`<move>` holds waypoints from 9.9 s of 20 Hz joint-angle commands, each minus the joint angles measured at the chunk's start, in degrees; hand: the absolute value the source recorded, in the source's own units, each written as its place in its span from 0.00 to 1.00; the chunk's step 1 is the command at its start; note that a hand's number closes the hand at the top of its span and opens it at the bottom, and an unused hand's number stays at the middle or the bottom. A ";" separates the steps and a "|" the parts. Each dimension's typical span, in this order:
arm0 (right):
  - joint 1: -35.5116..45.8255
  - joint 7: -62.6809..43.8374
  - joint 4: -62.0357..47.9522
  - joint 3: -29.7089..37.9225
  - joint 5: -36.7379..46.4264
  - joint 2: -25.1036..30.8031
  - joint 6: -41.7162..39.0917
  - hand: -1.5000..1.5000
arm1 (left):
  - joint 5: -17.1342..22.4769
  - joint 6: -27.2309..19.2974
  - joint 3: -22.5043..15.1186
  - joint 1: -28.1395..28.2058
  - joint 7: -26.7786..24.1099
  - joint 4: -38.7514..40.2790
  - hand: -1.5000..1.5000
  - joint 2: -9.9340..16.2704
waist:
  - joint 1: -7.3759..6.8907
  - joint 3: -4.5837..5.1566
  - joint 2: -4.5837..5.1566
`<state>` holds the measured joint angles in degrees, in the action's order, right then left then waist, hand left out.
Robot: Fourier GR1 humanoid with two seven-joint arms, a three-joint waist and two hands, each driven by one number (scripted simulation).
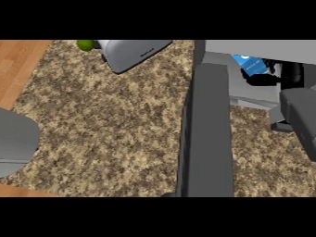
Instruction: Pick up the milk, place it into the microwave and close the microwave
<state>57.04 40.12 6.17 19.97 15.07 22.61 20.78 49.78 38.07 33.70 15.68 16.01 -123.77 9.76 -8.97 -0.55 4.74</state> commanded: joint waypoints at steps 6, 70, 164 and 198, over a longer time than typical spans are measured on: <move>1.12 -0.55 -0.23 0.92 -0.41 2.25 0.61 1.00 | 0.00 -0.05 -0.24 -2.73 0.02 2.07 0.00 1.53 | -1.01 -0.12 1.00; 3.42 0.96 0.50 4.01 -2.45 -5.78 -11.25 0.00 | -18.76 12.44 -12.59 -1.04 -4.46 8.30 0.00 -8.53 | 5.40 0.36 -3.23; -82.52 -23.87 111.91 -17.34 -43.89 -1.91 -50.54 0.00 | -19.09 -71.29 -83.81 -65.93 -32.24 71.83 1.00 -9.76 | 22.41 0.84 -1.74; -79.26 -28.92 118.09 -16.27 -53.49 2.87 -52.44 0.00 | 0.01 -71.44 -78.16 -71.66 -44.80 83.82 1.00 -9.76 | 25.95 0.69 0.29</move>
<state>-22.48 11.63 123.33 4.31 -37.79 24.72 -30.61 48.24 -33.06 -47.71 -52.78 -28.58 -45.49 -0.04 16.47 0.07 4.11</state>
